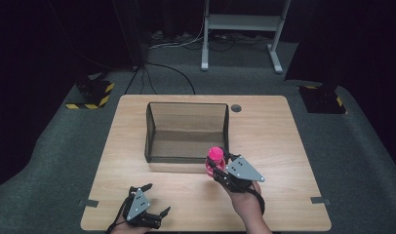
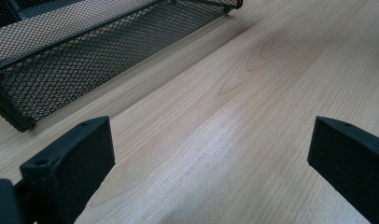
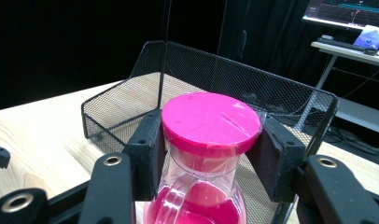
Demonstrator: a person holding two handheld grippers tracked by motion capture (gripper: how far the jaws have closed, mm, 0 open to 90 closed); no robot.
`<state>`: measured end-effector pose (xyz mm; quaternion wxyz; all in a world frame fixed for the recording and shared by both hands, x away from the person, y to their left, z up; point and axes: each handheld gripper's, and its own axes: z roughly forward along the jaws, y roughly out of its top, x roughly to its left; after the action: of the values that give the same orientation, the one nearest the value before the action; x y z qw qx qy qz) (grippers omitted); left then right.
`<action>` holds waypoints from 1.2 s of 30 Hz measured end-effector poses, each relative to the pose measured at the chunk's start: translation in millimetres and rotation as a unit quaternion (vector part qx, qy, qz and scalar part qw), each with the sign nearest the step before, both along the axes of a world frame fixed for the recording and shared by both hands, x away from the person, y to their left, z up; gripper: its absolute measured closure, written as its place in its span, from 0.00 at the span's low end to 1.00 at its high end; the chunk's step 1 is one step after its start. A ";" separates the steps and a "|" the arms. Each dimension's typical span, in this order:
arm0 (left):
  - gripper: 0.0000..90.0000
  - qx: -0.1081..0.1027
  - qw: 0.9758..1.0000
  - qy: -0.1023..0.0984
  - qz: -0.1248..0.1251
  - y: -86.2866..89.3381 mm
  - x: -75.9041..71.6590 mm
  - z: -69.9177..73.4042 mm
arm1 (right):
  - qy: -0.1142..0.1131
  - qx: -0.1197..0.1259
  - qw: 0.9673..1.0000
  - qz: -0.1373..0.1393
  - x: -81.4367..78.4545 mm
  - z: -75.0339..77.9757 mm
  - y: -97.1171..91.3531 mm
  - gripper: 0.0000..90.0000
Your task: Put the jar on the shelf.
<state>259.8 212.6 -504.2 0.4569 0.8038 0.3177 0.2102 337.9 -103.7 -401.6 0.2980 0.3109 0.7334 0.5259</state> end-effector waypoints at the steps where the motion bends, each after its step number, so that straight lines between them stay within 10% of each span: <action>1: 0.01 -0.001 1.000 0.000 0.000 0.1 0.0 0.0 | -0.001 0.000 1.000 0.000 1.2 0.3 1.0 0.54; 36: 0.01 -0.019 1.000 0.001 0.000 3.9 0.0 0.2 | 0.002 0.020 1.000 -0.019 60.5 0.8 29.8 0.54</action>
<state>259.8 216.4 -504.0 0.4716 0.7954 0.3217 0.2036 398.4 -73.9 -400.8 0.2999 0.3317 0.7177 0.5337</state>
